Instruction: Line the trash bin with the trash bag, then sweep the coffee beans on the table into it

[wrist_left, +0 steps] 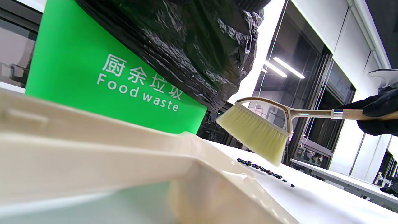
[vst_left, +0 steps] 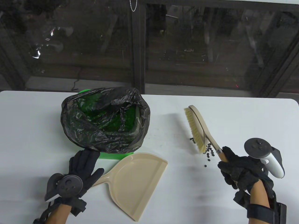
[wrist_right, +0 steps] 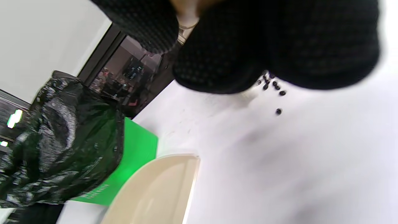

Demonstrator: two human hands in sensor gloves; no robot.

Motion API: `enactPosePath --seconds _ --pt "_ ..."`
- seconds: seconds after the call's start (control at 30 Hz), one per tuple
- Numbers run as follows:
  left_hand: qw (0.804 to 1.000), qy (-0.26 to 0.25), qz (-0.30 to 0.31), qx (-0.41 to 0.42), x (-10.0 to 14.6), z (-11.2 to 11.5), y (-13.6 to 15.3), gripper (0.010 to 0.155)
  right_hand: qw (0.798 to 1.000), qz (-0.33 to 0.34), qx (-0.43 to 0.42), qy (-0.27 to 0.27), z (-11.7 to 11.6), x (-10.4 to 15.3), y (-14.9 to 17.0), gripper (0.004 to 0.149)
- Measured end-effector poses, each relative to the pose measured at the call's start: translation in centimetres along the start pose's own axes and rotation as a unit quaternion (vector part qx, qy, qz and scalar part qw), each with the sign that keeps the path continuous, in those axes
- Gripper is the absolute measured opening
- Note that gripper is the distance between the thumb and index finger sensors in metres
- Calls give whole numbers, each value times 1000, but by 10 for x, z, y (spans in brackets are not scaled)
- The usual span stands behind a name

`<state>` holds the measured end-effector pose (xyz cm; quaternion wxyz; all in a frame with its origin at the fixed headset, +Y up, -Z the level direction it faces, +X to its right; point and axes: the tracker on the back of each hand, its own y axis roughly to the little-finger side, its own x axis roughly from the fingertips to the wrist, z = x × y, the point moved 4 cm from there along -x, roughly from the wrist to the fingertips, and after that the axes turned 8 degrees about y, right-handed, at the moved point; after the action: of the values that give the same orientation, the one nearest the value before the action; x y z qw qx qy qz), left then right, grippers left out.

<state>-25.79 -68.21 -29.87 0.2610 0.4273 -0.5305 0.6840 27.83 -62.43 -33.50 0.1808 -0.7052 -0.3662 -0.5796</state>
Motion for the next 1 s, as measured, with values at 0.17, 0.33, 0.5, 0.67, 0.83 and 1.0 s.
enactPosePath --seconds 0.17,0.33,0.5,0.67,0.83,1.0 --pt "1000 -1 2 0 0 0 0 70 995 -58 79 20 7 13 -4 71" --pt "1000 -4 5 1 1 -1 0 70 989 -105 93 36 6 17 -5 70" --pt "1000 -7 8 1 1 -1 -1 70 986 -132 101 28 -10 8 -7 70" --pt "1000 -10 9 2 1 -2 -1 69 989 -129 59 32 -22 -5 -19 71" --pt "1000 -14 10 1 2 -3 -1 70 989 -125 52 55 -25 -16 -33 71" --pt "1000 -20 12 5 3 -5 -1 69 986 -130 79 64 -19 -11 -38 71"
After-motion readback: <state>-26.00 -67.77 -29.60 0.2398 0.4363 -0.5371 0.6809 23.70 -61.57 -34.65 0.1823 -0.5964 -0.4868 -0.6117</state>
